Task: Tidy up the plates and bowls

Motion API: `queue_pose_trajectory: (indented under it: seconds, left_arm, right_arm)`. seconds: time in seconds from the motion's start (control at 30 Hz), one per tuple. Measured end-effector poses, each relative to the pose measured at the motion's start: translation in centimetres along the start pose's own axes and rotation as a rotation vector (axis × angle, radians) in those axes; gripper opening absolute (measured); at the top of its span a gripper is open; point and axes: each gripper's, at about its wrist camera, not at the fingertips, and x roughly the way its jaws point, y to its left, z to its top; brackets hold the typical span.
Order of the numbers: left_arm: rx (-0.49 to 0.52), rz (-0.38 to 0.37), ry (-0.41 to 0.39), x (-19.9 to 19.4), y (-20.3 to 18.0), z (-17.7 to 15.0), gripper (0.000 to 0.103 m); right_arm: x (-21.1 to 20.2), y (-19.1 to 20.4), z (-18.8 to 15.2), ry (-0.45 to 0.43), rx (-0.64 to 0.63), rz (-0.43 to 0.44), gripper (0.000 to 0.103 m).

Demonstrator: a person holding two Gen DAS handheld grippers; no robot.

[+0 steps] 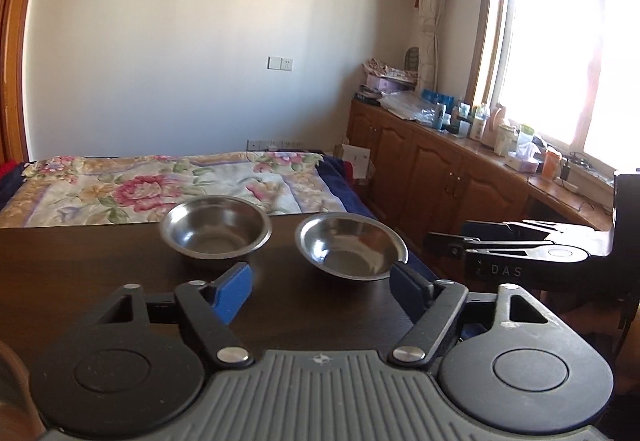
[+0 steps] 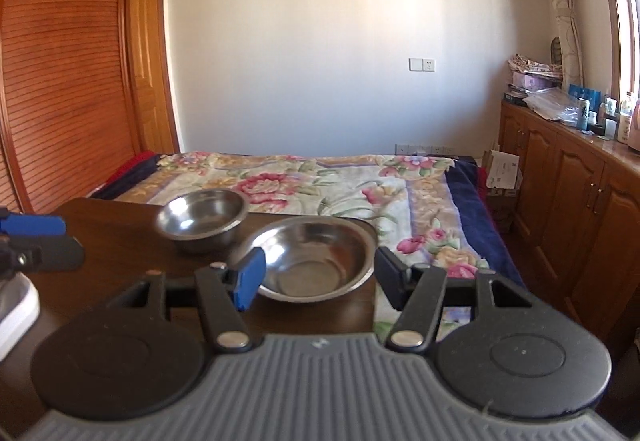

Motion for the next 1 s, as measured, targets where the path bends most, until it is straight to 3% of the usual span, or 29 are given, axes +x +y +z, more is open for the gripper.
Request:
queue_pose_trajectory:
  seconds: [0.13,0.6,1.0]
  left_arm:
    - [-0.007,0.013,0.025,2.2,-0.9,0.1,0.063]
    - [-0.058,0.051,0.096,8.7,-1.8,0.3,0.049]
    - [-0.080,0.059,0.132,11.8,-1.5,0.2,0.047]
  right_arm:
    - [0.7,-1.0,0.0,0.009,0.000,0.001,0.060]
    - [5.1,-3.2,-0.6,0.083,0.067,0.026,0.048]
    - [7.2,-4.4,-1.0,0.120,0.136,0.054,0.039]
